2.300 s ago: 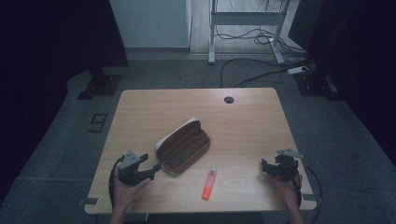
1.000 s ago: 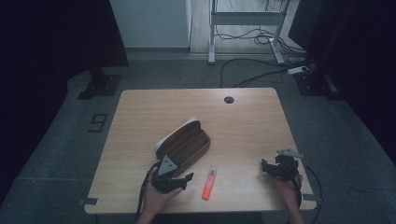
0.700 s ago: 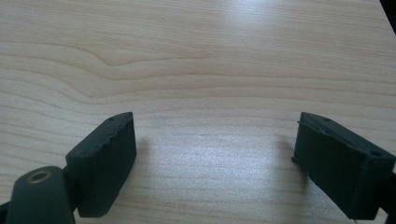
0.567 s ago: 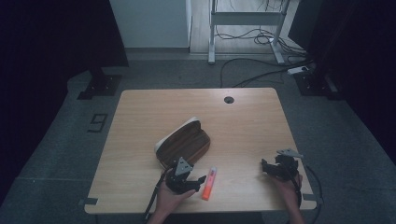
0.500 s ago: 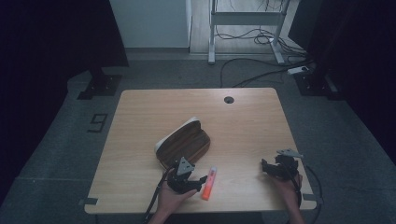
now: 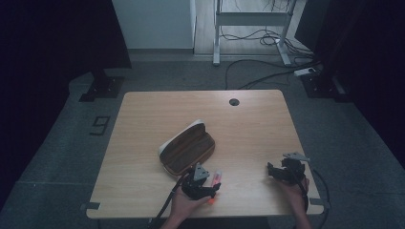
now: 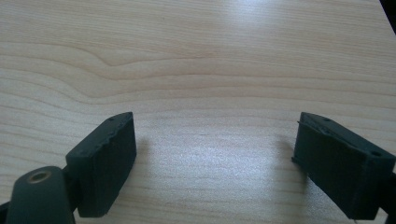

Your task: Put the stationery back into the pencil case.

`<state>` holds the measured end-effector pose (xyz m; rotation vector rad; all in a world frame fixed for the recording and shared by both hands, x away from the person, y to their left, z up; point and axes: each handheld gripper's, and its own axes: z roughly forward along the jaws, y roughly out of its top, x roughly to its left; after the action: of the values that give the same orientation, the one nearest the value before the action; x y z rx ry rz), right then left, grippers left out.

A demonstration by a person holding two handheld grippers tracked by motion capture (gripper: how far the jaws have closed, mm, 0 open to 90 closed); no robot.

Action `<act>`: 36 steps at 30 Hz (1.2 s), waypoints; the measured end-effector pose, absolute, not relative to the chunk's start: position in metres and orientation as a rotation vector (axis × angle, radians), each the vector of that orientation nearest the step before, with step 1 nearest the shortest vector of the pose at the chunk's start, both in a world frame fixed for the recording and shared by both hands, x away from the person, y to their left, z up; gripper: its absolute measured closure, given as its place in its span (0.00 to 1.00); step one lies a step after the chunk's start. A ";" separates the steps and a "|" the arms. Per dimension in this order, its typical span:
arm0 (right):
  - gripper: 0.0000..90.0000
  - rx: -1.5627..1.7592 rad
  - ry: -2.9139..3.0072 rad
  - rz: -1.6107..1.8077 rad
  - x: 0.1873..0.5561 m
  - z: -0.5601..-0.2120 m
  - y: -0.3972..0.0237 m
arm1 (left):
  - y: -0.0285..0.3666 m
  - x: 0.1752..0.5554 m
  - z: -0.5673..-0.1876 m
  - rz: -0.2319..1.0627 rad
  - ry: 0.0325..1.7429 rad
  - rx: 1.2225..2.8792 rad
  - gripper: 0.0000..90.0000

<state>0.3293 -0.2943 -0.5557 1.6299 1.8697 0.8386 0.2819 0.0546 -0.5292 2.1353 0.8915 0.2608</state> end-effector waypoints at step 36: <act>0.14 1.630 1.868 0.838 0.329 -0.556 -0.294 | 0.042 0.280 -0.544 0.311 0.876 2.221 0.66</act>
<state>0.3292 -0.2943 -0.5557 1.6304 1.8682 0.8380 0.2796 0.0424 -0.5439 2.2213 0.8758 0.3110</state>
